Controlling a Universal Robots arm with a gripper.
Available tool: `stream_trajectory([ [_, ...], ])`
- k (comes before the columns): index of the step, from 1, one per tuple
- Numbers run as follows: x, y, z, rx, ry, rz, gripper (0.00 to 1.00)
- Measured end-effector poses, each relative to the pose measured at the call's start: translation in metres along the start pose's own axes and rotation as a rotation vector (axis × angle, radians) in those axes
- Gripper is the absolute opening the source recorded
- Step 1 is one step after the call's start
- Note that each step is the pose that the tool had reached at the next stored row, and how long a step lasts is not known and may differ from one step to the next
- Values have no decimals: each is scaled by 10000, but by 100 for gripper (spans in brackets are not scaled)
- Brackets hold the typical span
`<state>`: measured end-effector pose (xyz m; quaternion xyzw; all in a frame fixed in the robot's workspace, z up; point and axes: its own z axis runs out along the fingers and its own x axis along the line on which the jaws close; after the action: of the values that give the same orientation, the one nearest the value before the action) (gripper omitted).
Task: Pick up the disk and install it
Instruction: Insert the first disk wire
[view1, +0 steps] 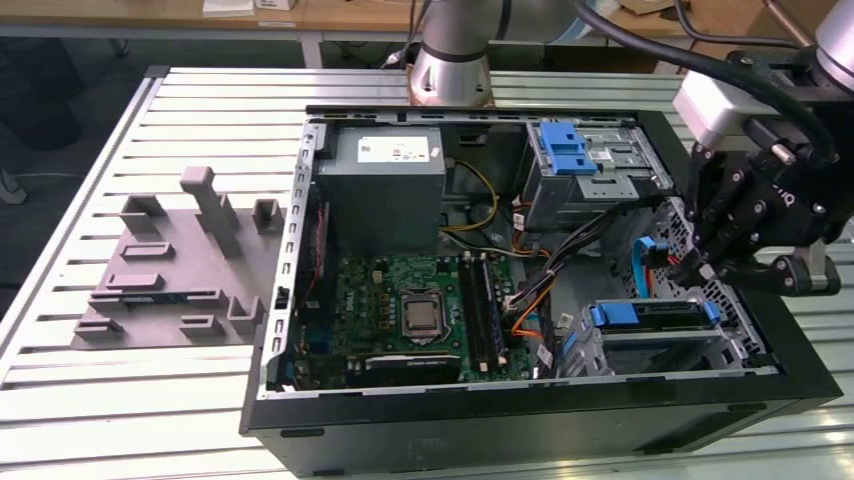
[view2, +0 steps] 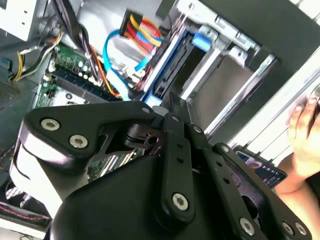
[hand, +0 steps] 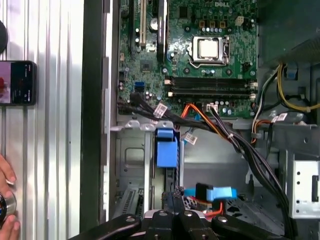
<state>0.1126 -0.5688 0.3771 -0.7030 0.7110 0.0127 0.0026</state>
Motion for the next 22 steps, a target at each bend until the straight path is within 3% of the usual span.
stream_trajectory([
  [3, -29, -88, 7, 0, 2, -2, 11],
  [7, -111, -145, 23, 0, 3, -1, 11],
  [13, -193, -150, 67, 14, 2, -3, 11],
  [22, -195, -151, 89, 33, 4, -3, 11],
])
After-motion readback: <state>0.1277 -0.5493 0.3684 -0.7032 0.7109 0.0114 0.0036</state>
